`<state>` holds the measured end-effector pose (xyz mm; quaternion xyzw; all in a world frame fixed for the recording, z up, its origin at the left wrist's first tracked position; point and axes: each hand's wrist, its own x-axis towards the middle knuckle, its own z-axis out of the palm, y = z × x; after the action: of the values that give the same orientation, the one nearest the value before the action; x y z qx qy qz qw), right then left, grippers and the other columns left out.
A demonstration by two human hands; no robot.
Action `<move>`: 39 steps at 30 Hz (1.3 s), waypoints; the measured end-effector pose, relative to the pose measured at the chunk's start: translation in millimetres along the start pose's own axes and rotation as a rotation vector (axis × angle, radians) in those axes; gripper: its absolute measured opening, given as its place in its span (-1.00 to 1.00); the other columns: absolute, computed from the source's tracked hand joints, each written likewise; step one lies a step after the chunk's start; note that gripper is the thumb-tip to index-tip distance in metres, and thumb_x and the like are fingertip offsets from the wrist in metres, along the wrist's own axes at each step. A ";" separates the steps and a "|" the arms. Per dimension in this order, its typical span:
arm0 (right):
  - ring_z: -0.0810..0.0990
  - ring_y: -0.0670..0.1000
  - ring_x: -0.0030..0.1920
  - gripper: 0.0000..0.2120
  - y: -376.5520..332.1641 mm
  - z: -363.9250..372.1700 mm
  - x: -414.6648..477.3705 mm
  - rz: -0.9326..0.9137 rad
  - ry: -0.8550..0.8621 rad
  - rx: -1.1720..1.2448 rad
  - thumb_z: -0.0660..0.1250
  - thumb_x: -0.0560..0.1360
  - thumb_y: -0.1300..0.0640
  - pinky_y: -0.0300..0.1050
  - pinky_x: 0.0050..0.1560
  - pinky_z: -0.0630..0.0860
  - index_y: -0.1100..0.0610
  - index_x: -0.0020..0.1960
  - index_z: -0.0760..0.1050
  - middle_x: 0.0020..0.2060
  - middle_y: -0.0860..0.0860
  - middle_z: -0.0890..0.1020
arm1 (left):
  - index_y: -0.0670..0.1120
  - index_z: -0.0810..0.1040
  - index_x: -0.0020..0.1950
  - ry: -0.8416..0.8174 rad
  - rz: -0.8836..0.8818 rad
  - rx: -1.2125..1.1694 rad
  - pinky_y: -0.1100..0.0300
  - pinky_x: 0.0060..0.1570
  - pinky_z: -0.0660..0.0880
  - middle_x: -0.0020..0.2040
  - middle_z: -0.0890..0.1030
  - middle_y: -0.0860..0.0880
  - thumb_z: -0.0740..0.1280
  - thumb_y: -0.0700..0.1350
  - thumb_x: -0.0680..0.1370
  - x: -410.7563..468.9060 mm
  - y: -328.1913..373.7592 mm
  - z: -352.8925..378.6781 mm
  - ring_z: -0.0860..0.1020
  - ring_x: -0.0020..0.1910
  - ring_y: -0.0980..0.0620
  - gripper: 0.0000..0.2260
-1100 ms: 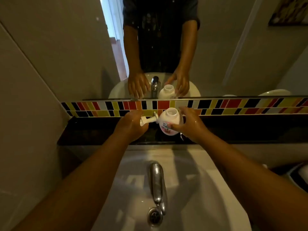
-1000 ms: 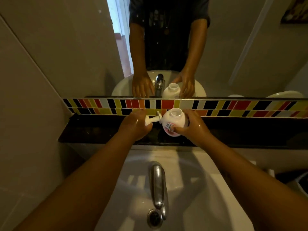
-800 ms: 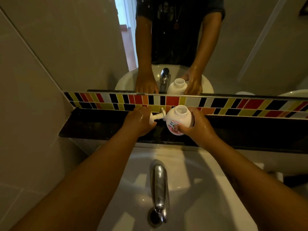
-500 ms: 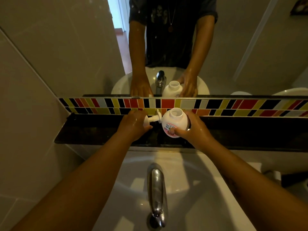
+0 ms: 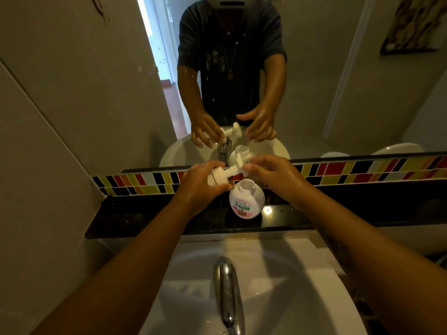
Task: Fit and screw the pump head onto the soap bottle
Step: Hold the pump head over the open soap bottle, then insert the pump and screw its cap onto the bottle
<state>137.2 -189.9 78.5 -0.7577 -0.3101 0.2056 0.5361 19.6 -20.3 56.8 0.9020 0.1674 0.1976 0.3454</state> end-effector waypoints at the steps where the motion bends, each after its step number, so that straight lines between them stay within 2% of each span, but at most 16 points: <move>1: 0.57 -0.03 0.06 -0.56 -3.4 -1.6 -0.8 0.010 -0.024 0.016 0.36 0.41 -0.13 -0.13 -0.07 0.53 0.04 0.22 0.49 0.09 0.00 0.61 | 0.07 0.48 0.20 -0.016 -0.005 -0.004 -0.12 0.04 0.52 0.13 0.55 -0.06 0.52 0.05 0.34 0.8 3.6 2.0 0.51 0.05 -0.05 -0.53; 3: 0.59 -0.10 -0.01 -0.64 -6.9 -5.0 -2.8 0.031 -0.055 0.026 0.35 0.42 -0.13 -0.27 -0.21 0.48 -0.01 0.16 0.52 -0.01 -0.08 0.64 | 0.09 0.47 0.21 -0.043 -0.015 -0.007 -0.14 0.08 0.50 0.16 0.53 -0.05 0.52 0.05 0.34 2.8 9.1 5.8 0.49 0.09 -0.06 -0.52; 5: 0.61 -0.11 -0.06 -0.71 -6.9 -8.5 -4.7 0.049 -0.055 0.040 0.36 0.41 -0.12 -0.30 -0.25 0.47 -0.04 0.09 0.55 -0.07 -0.12 0.65 | 0.10 0.47 0.22 -0.053 -0.009 -0.014 -0.14 0.09 0.50 0.18 0.52 -0.05 0.52 0.05 0.34 3.1 12.4 8.5 0.48 0.11 -0.07 -0.51; 9: 0.64 -0.07 -0.06 -0.69 -7.1 -13.0 -7.7 0.073 -0.058 0.075 0.41 0.38 -0.09 -0.23 -0.20 0.53 -0.03 0.09 0.56 -0.07 -0.07 0.68 | 0.12 0.46 0.22 -0.066 0.004 -0.024 -0.11 0.10 0.50 0.20 0.51 -0.04 0.53 0.07 0.32 2.7 17.3 10.9 0.48 0.13 -0.05 -0.49; 14: 0.65 -0.02 -0.03 -0.73 -21.8 -35.8 -4.3 -0.002 -0.040 0.095 0.40 0.40 -0.02 -0.14 -0.07 0.56 0.00 0.08 0.57 -0.04 -0.01 0.67 | 0.12 0.38 0.31 -0.030 0.033 -0.118 0.15 0.01 0.44 0.28 0.47 0.03 0.56 0.11 0.28 4.9 18.5 6.7 0.45 0.18 0.04 -0.34; 15: 0.64 -0.01 -0.01 -0.73 -25.9 -45.6 -3.3 -0.013 -0.042 0.095 0.39 0.41 -0.01 -0.12 -0.04 0.56 0.00 0.09 0.57 -0.02 0.00 0.67 | 0.13 0.35 0.33 -0.027 0.006 -0.128 0.16 0.02 0.43 0.30 0.44 0.04 0.56 0.12 0.26 5.0 15.0 5.5 0.43 0.19 0.04 -0.30; 18: 0.62 0.04 0.03 -0.74 -35.1 -73.5 2.0 -0.033 -0.033 0.017 0.37 0.43 0.01 -0.07 0.01 0.55 0.03 0.10 0.57 0.02 0.04 0.65 | 0.11 0.26 0.42 -0.066 -0.154 -0.139 -0.05 0.19 0.43 0.41 0.36 -0.04 0.59 0.08 0.24 2.6 -4.8 7.6 0.37 0.32 -0.07 -0.17; 21: 0.61 0.07 0.05 -0.77 -45.3 -89.8 9.0 -0.033 -0.075 -0.077 0.36 0.43 0.03 -0.07 0.03 0.54 0.04 0.06 0.59 0.02 0.06 0.65 | 0.07 0.21 0.46 -0.170 -0.223 -0.149 -0.02 0.21 0.38 0.45 0.34 -0.06 0.61 -0.01 0.24 -3.4 -23.6 22.2 0.33 0.38 -0.09 -0.10; 23: 0.60 0.07 0.07 -0.76 -53.4 -95.0 13.8 -0.039 -0.112 -0.152 0.36 0.43 0.03 0.00 0.11 0.53 0.04 0.07 0.58 0.04 0.06 0.65 | 0.07 0.21 0.47 -0.233 -0.235 -0.207 0.09 0.16 0.41 0.43 0.35 0.01 0.61 -0.03 0.24 -6.9 -29.9 34.0 0.32 0.38 -0.07 -0.10; 25: 0.59 0.08 0.09 -0.75 -61.4 -97.3 18.2 -0.048 -0.144 -0.231 0.36 0.42 0.04 0.04 0.16 0.51 0.03 0.09 0.57 0.04 0.07 0.64 | 0.07 0.25 0.44 -0.252 -0.210 -0.263 0.31 -0.03 0.39 0.31 0.39 0.11 0.61 -0.05 0.25 -8.8 -30.6 44.3 0.35 0.33 -0.01 -0.14; 26: 0.58 0.08 0.08 -0.74 -64.6 -96.9 20.3 -0.052 -0.162 -0.266 0.36 0.42 0.03 0.04 0.16 0.50 0.03 0.10 0.57 0.03 0.07 0.63 | 0.05 0.27 0.43 -0.254 -0.208 -0.288 0.36 -0.11 0.36 0.28 0.40 0.11 0.61 -0.06 0.25 -8.7 -29.8 48.4 0.36 0.29 0.01 -0.16; 28: 0.57 0.09 0.07 -0.72 -67.9 -93.3 25.4 -0.053 -0.188 -0.329 0.37 0.43 0.03 0.04 0.14 0.50 0.04 0.12 0.55 0.01 0.07 0.62 | 0.00 0.28 0.44 -0.259 -0.232 -0.345 0.31 -0.10 0.40 0.34 0.40 0.03 0.61 -0.10 0.25 -6.2 -28.3 55.0 0.37 0.25 0.04 -0.16; 31: 0.55 0.08 0.05 -0.72 -67.9 -86.6 33.2 -0.066 -0.203 -0.393 0.37 0.43 0.05 -0.05 0.05 0.49 0.03 0.13 0.55 0.00 0.04 0.60 | -0.02 0.30 0.43 -0.271 -0.236 -0.378 0.09 0.08 0.49 0.35 0.43 -0.04 0.61 -0.13 0.25 -0.1 -27.4 60.6 0.41 0.26 -0.02 -0.18; 33: 0.55 0.06 0.04 -0.74 -66.8 -82.5 37.7 -0.071 -0.229 -0.433 0.38 0.42 0.05 -0.08 0.01 0.49 0.01 0.11 0.54 0.00 0.03 0.59 | -0.02 0.32 0.41 -0.277 -0.219 -0.371 0.04 0.13 0.48 0.33 0.45 -0.04 0.60 -0.15 0.26 3.9 -28.4 62.8 0.42 0.26 -0.03 -0.21; 36: 0.56 0.02 0.02 -0.71 -65.7 -75.2 42.7 -0.088 -0.252 -0.492 0.40 0.40 0.03 -0.17 -0.06 0.49 -0.01 0.11 0.53 -0.02 -0.02 0.58 | -0.01 0.37 0.37 -0.290 -0.217 -0.403 0.04 0.10 0.50 0.28 0.49 -0.04 0.60 -0.18 0.25 8.5 -31.0 66.1 0.45 0.23 -0.03 -0.25; 39: 0.56 -0.10 -0.04 -0.64 -63.1 -61.0 43.2 -0.141 -0.293 -0.610 0.41 0.40 0.01 -0.30 -0.18 0.44 -0.01 0.18 0.51 -0.09 -0.17 0.56 | 0.01 0.46 0.27 -0.298 -0.231 -0.472 0.02 0.03 0.54 0.20 0.54 -0.03 0.61 -0.21 0.22 11.4 -34.3 69.8 0.50 0.16 -0.02 -0.33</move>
<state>192.0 -187.1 159.5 -0.8221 -0.4828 0.1725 0.2475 56.7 -29.9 -11.8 0.7908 0.1658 0.0557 0.5866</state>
